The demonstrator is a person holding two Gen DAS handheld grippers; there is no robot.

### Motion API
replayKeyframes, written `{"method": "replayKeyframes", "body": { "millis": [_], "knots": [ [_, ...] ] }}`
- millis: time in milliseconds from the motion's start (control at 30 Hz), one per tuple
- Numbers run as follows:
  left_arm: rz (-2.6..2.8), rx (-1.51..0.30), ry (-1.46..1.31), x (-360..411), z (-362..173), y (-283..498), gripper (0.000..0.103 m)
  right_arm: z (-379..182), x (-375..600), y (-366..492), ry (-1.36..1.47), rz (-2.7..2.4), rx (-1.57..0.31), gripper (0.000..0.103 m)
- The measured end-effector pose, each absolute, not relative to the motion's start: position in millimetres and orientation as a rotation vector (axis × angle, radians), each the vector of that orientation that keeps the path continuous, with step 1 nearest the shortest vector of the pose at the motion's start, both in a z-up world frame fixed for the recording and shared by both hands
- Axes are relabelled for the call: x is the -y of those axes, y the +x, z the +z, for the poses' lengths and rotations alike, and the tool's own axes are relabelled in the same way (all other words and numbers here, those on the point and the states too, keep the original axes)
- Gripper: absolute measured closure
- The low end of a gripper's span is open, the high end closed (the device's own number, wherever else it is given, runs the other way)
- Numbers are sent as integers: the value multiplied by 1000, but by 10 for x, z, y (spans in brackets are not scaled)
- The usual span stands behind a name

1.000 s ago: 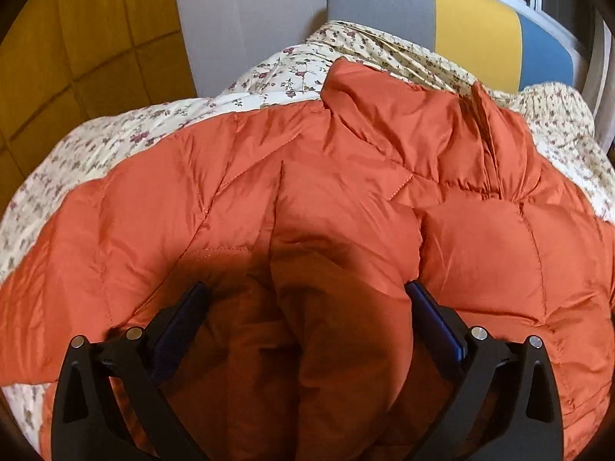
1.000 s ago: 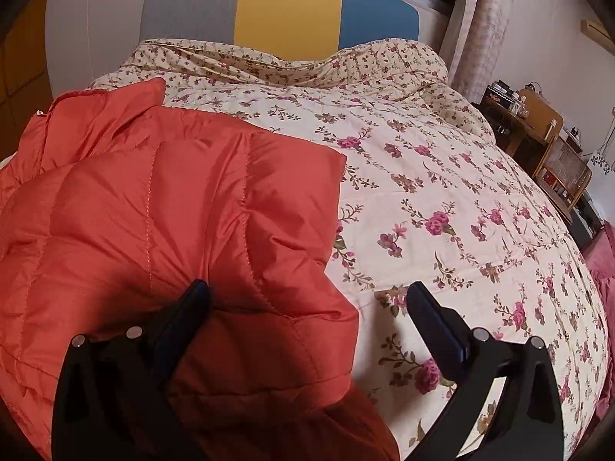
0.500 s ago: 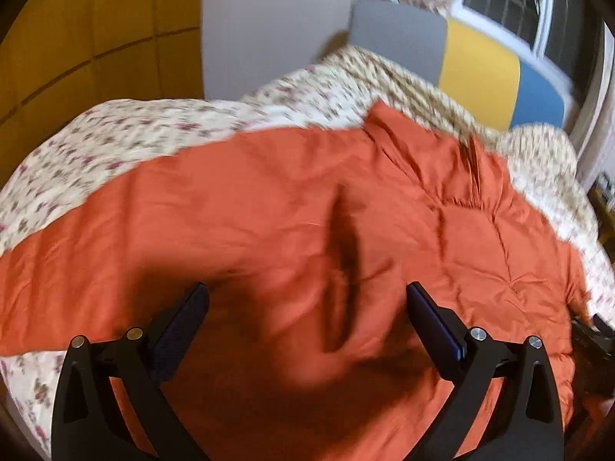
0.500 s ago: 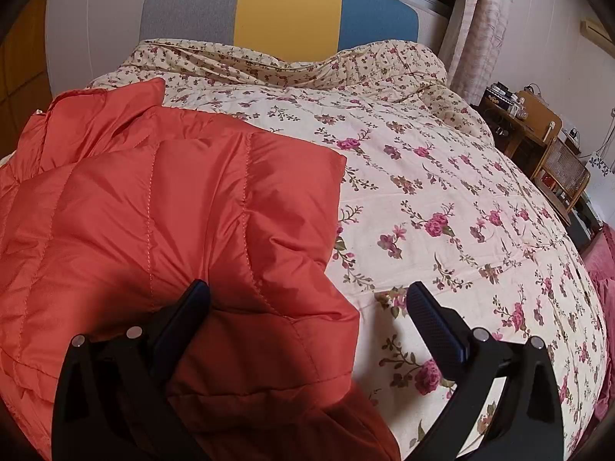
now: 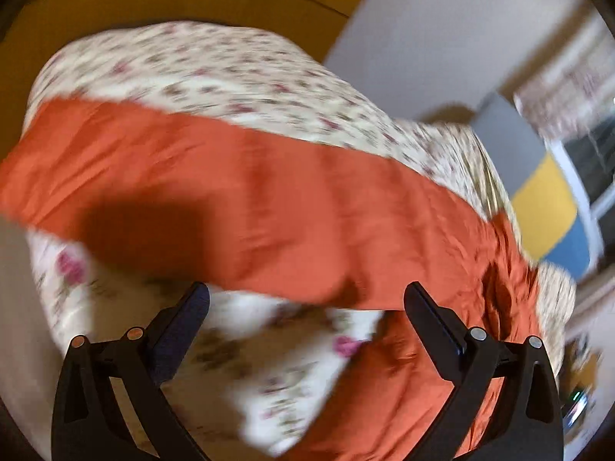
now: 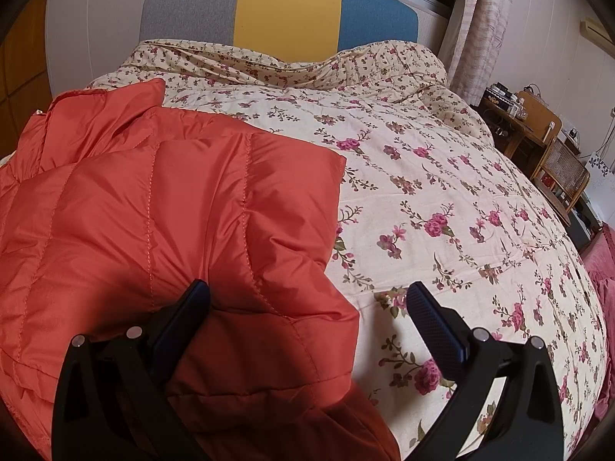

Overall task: Fold large clothes
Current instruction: 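Grasp the other sleeve cuff with the left gripper and lift it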

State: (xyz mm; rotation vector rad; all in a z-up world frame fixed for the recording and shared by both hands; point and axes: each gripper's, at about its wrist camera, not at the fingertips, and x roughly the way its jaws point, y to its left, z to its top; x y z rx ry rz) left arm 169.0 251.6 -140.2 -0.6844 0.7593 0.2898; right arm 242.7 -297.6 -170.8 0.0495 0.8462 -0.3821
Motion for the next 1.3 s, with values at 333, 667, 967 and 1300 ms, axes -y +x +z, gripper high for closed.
{"method": "replayKeyframes", "body": {
  "millis": [333,667,967,1300],
  "knots": [
    [314,-611,-956,-3021,-1542,1274,21,-1708,2977,2424,51,-381,-846,2],
    [370,-446,-1184,-3345,-1680,1162,37,-1705,2979,2422,55,-380,-846,2],
    [548,-425,-1227,-3588,-1685,1284,75,-1703,2982,2421,56,-379,-846,2],
    [537,-359,-828,-3000,-963,1501,81,-1705,2982,2420,57,-379,-846,2]
  ]
}}
